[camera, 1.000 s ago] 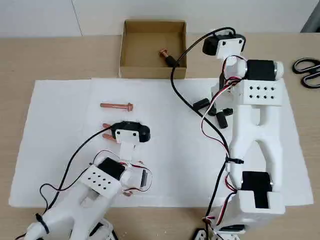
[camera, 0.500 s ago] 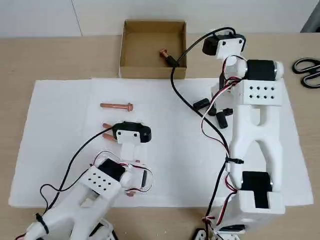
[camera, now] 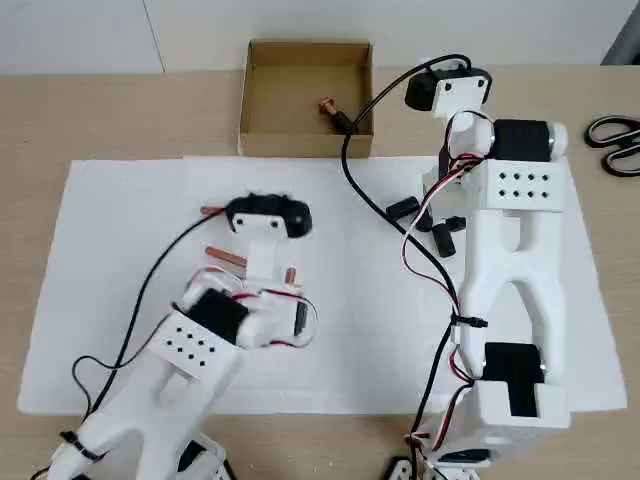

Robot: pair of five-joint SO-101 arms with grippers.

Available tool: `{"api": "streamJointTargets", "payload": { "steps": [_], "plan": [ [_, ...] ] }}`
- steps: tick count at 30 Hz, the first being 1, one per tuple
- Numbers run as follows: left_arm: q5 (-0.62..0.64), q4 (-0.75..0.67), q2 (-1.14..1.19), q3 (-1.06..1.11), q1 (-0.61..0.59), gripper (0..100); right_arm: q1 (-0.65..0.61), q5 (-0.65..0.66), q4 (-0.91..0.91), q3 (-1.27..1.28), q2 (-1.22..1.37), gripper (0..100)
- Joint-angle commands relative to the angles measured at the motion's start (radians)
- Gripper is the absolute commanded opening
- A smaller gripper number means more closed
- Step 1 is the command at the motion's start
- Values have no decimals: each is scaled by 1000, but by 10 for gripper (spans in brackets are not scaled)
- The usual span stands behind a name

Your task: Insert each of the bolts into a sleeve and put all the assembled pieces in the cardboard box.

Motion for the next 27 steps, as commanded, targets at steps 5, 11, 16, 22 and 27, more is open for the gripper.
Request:
{"api": "streamJointTargets", "payload": {
  "steps": [5, 11, 16, 22, 27],
  "plan": [
    [-215, 175, -12, -289, -230, 6, 7, -12, -2, -5, -59, 4],
    [-396, 184, -12, -234, -351, 6, 5, -12, -2, -5, -59, 4],
    [-747, 132, -11, -197, -348, 6, 2, -12, -2, -5, -54, 4],
    [-1280, 95, -6, -117, -319, 6, 5, -12, -2, -5, -56, 4],
    [-1610, 92, -5, -67, -324, 6, 7, -12, -2, -5, -58, 4]
  ]
}}
